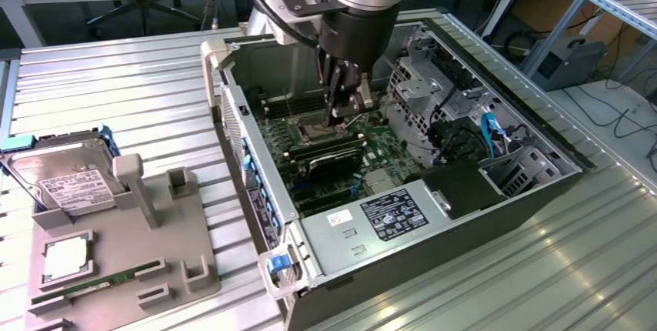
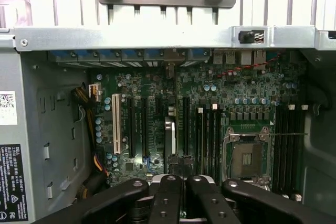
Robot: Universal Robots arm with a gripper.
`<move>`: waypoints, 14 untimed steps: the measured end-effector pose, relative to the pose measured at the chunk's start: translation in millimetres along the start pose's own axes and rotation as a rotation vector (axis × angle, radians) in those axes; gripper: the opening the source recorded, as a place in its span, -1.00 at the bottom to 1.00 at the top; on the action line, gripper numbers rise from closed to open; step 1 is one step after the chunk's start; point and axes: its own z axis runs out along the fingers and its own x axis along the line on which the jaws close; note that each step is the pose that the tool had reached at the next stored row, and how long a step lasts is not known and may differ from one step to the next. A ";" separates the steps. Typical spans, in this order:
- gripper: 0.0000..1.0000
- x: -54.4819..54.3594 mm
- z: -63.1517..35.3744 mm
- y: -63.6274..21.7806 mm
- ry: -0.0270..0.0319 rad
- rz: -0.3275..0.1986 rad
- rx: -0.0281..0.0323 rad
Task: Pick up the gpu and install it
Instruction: 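Press down on the gpu until it lock into place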
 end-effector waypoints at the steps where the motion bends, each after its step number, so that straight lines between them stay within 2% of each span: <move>1: -0.79 -0.1 0.2 -0.2 0.0000 0.001 0.0000; 4: -0.79 -5.9 3.3 -0.1 0.0003 0.007 0.0001; 9: -0.79 -14.4 16.1 0.3 0.0005 0.018 0.0004; 11: -0.79 -15.4 21.4 0.4 0.0027 0.025 0.0003; 13: -0.79 -15.6 25.1 0.5 0.0080 0.030 -0.0007; 14: -0.79 -15.6 25.8 0.7 0.0081 0.030 -0.0009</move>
